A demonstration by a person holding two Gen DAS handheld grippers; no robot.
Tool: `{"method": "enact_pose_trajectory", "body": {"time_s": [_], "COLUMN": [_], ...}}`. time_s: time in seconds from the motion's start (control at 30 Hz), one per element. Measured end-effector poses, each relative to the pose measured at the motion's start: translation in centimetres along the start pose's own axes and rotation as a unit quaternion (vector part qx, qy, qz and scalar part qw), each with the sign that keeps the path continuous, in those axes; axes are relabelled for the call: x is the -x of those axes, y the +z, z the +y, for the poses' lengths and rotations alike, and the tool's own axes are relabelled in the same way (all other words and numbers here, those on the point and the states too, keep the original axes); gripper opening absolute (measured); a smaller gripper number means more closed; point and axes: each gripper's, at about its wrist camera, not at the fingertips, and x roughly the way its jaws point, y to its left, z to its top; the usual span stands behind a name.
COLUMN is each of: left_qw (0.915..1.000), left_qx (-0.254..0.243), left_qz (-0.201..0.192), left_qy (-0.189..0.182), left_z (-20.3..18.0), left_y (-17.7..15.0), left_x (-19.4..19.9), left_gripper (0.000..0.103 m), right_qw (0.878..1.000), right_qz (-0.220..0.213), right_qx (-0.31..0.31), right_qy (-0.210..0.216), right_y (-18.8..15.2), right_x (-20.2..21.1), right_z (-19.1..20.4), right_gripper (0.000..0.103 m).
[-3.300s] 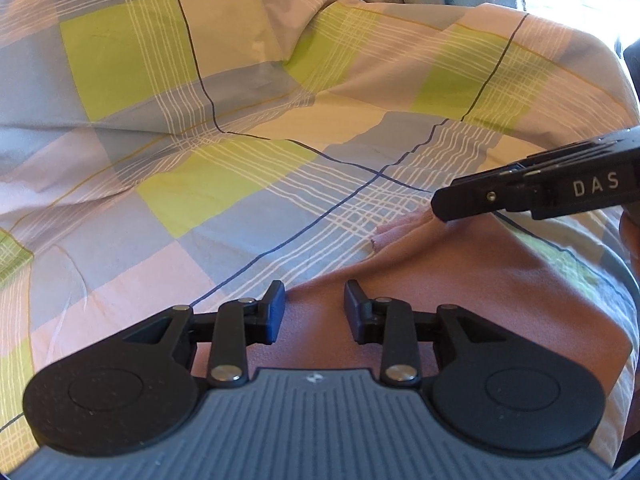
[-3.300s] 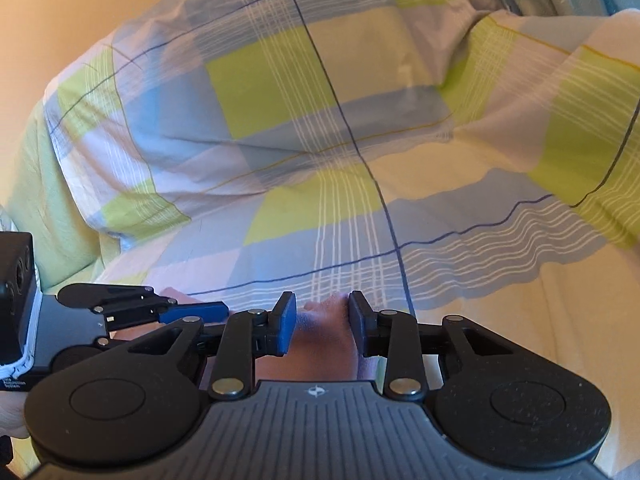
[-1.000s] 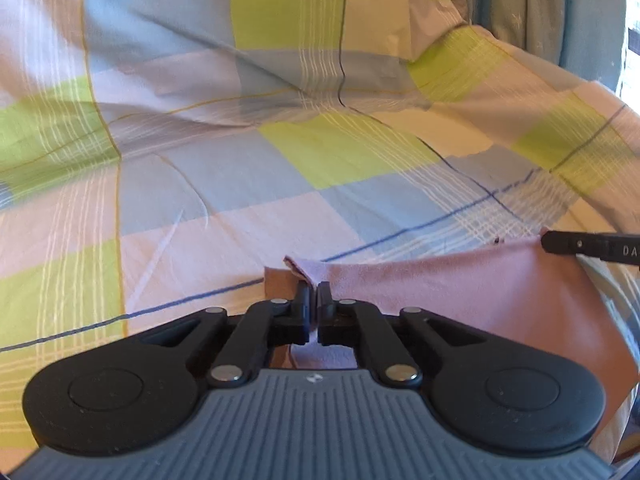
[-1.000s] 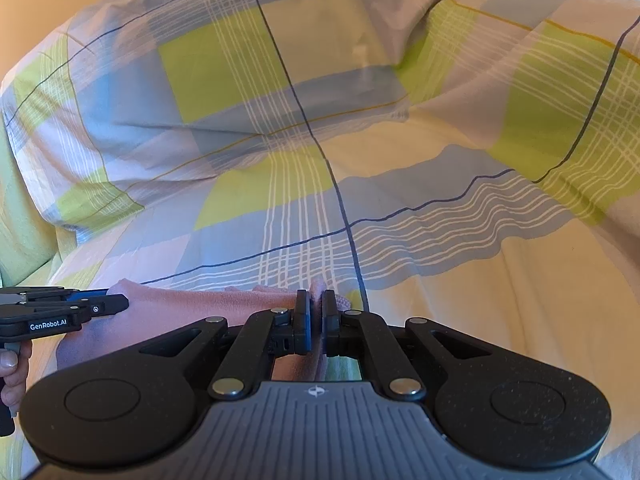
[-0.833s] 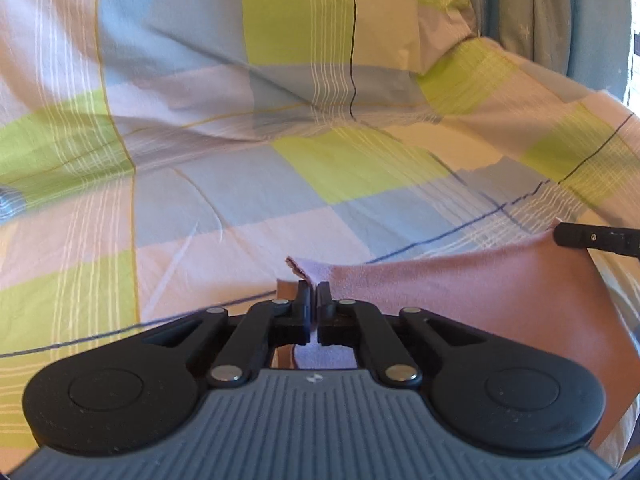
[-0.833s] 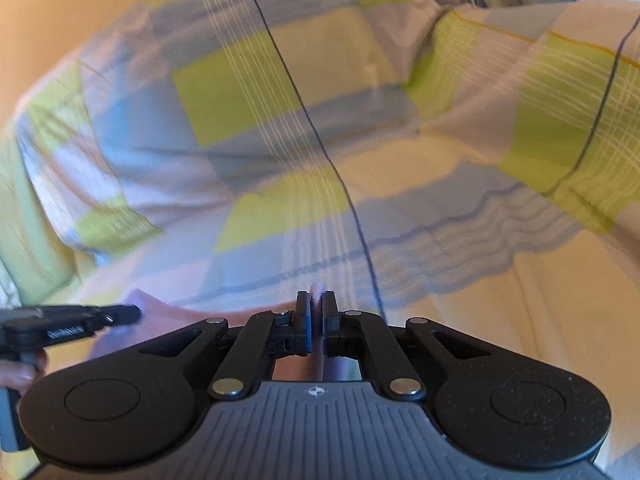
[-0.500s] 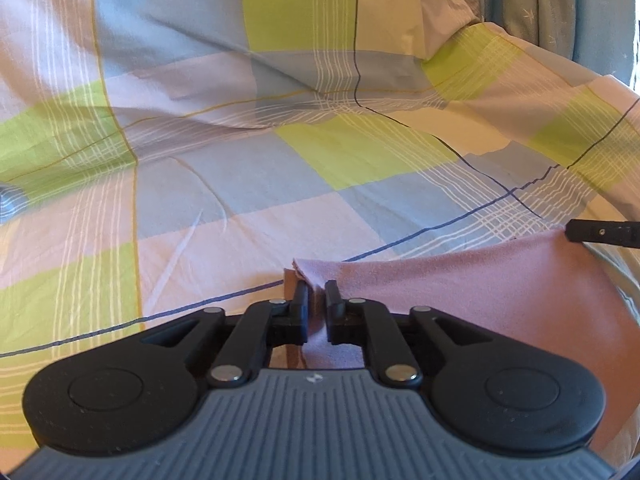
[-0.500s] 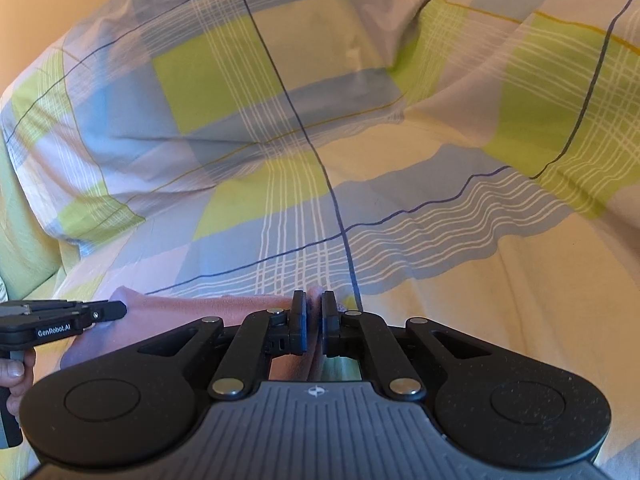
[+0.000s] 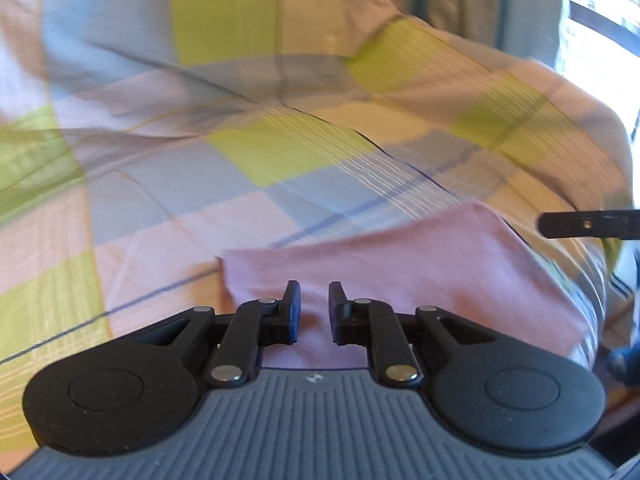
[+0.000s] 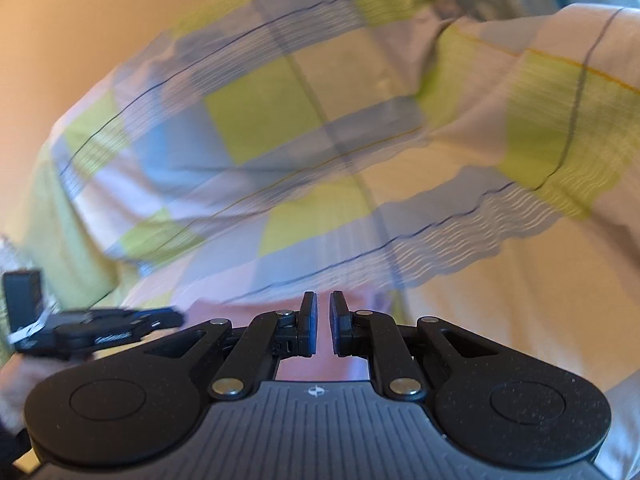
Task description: Fold clothes
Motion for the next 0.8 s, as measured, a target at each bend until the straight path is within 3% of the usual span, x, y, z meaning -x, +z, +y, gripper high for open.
{"method": "enact_pose_trajectory", "body": {"time_s": [0.13, 0.2, 0.23, 0.3, 0.33, 0.37, 0.5, 0.6, 0.67, 0.8], "left_qw": [0.9983, 0.9982, 0.9981, 0.9988, 0.9991, 0.9992, 0.9958, 0.9895, 0.9855, 0.9906], "left_qx": [-0.055, -0.053, -0.05, -0.038, -0.033, -0.032, -0.078, -0.138, -0.167, -0.131], "left_qz": [0.016, 0.014, 0.011, -0.003, -0.014, -0.024, -0.017, 0.023, 0.023, 0.034], "left_qy": [0.01, 0.025, 0.034, 0.031, 0.022, 0.005, -0.045, -0.036, -0.021, 0.019], "left_z": [-1.2, -0.7, -0.4, -0.4, -0.5, -1.0, -4.5, -6.1, -5.9, -3.2], "left_y": [-1.3, -1.6, -1.6, -1.7, -1.7, -1.8, -2.5, -4.3, -5.2, -5.8], "left_x": [0.0, 0.5, 0.8, 2.2, 3.0, 3.7, 3.9, 3.0, 3.6, 4.4], "left_gripper": [0.013, 0.013, 0.013, 0.012, 0.012, 0.012, 0.015, 0.016, 0.019, 0.022], "right_qw": [0.996, 0.991, 0.989, 0.988, 0.989, 0.99, 0.989, 0.987, 0.984, 0.977], "right_qz": [0.082, 0.115, 0.121, 0.109, 0.099, 0.088, 0.077, 0.084, 0.107, 0.136], "right_qx": [0.042, 0.064, 0.069, 0.072, 0.076, 0.082, 0.114, 0.128, 0.134, 0.15], "right_qy": [0.016, -0.031, -0.054, -0.079, -0.08, -0.077, -0.059, -0.051, -0.048, -0.063], "right_y": [-1.6, -2.6, -2.9, -3.2, -3.3, -3.3, -4.5, -5.3, -5.8, -6.8], "right_x": [-1.3, -2.0, -2.1, -1.5, -1.1, -0.7, -0.4, -1.3, -2.0, -2.3], "right_z": [1.8, 2.2, 2.2, 2.4, 2.8, 3.4, 6.5, 8.1, 8.4, 8.2], "right_gripper": [0.013, 0.012, 0.0, 0.0, 0.011, 0.013, 0.013, 0.013, 0.013, 0.011]}}
